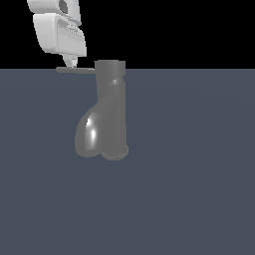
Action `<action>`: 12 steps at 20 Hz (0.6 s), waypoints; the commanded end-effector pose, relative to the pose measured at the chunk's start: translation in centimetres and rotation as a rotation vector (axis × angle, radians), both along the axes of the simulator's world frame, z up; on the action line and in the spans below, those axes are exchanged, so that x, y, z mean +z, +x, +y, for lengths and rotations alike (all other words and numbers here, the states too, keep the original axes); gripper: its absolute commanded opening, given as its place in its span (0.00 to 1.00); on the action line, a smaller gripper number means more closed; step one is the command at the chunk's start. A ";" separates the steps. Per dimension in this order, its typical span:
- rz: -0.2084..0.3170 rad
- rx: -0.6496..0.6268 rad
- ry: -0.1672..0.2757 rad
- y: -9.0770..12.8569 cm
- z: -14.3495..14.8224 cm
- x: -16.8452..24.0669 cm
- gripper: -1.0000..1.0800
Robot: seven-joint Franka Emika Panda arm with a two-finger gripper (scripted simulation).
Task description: Turn on the faucet by rotating a designated handle.
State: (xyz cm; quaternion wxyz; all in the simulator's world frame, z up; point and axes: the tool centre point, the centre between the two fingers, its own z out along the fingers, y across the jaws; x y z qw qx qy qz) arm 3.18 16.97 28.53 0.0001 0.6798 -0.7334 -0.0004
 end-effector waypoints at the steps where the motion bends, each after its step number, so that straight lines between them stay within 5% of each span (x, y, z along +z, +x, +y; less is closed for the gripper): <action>1: -0.001 -0.002 0.000 0.0 0.0 0.0 0.00; 12: 0.000 -0.001 0.000 -2.5 0.0 0.0 0.00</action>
